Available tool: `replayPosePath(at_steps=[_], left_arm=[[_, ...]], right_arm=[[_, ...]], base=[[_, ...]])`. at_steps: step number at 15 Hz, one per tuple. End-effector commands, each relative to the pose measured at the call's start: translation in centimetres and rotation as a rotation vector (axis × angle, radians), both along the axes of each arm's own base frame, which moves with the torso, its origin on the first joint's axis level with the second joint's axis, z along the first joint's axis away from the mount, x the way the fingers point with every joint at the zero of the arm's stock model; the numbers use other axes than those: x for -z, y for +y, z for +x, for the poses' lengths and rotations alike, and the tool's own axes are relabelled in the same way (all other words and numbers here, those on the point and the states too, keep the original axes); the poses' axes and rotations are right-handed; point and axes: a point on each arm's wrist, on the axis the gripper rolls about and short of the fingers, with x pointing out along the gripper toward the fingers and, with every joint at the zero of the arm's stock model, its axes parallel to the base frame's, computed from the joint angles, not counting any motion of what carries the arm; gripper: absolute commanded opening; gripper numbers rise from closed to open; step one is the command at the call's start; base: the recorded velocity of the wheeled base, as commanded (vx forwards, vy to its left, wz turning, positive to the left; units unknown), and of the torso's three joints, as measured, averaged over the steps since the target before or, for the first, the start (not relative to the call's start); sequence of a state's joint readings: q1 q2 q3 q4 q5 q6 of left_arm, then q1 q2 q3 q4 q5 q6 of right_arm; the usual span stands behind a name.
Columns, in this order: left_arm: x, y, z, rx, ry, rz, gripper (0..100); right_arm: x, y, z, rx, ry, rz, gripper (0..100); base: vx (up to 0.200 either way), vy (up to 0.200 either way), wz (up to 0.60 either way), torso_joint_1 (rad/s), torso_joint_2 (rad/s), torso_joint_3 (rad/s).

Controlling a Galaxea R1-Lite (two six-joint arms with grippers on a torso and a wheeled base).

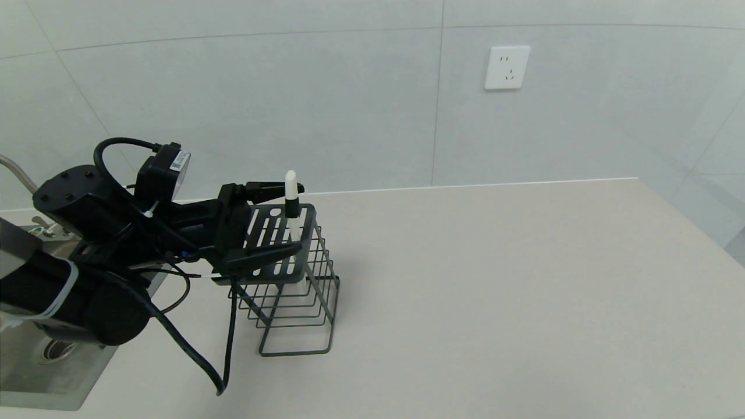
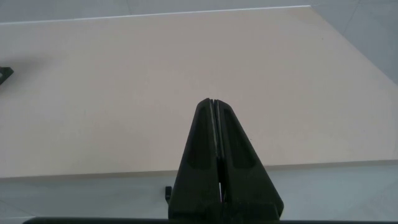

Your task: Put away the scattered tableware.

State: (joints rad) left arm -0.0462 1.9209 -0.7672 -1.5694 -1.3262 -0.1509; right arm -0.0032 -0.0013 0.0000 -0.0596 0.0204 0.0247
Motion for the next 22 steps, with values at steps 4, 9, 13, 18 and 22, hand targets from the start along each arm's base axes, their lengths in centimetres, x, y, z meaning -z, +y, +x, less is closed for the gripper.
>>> replayPosePath(at_steps=[4,9,13,18,22], left_arm=[[-1.2,0.4,-0.8,-0.04,-0.034,-0.014,100],[-3.4,1.8,-5.7,-0.189,-0.146,-0.042,100],[-2.0,1.9,-20.9,-0.227,-0.261,-0.027,100],[2.0,1.4,-33.3,-0.302,-0.325,-0.022,100],[4.7,1.4,-36.1,-0.246,-0.284,0.001,100]], right_arm=[[0.0,0.0,0.0,0.0,0.001,0.0,0],[0.0,0.0,0.0,-0.001,0.001,0.004,0],[0.0,0.0,0.0,-0.003,0.003,0.0,0],[0.0,0.0,0.0,-0.009,0.004,-0.004,0],[0.0,0.0,0.0,-0.007,0.005,-0.024,0]], base=[[0.0,0.0,0.0,0.0,0.0,0.0],[0.0,0.0,0.0,0.0,0.0,0.0],[0.0,0.0,0.0,0.0,0.0,0.0],[0.0,0.0,0.0,0.0,0.0,0.0],[0.0,0.0,0.0,0.0,0.0,0.0]])
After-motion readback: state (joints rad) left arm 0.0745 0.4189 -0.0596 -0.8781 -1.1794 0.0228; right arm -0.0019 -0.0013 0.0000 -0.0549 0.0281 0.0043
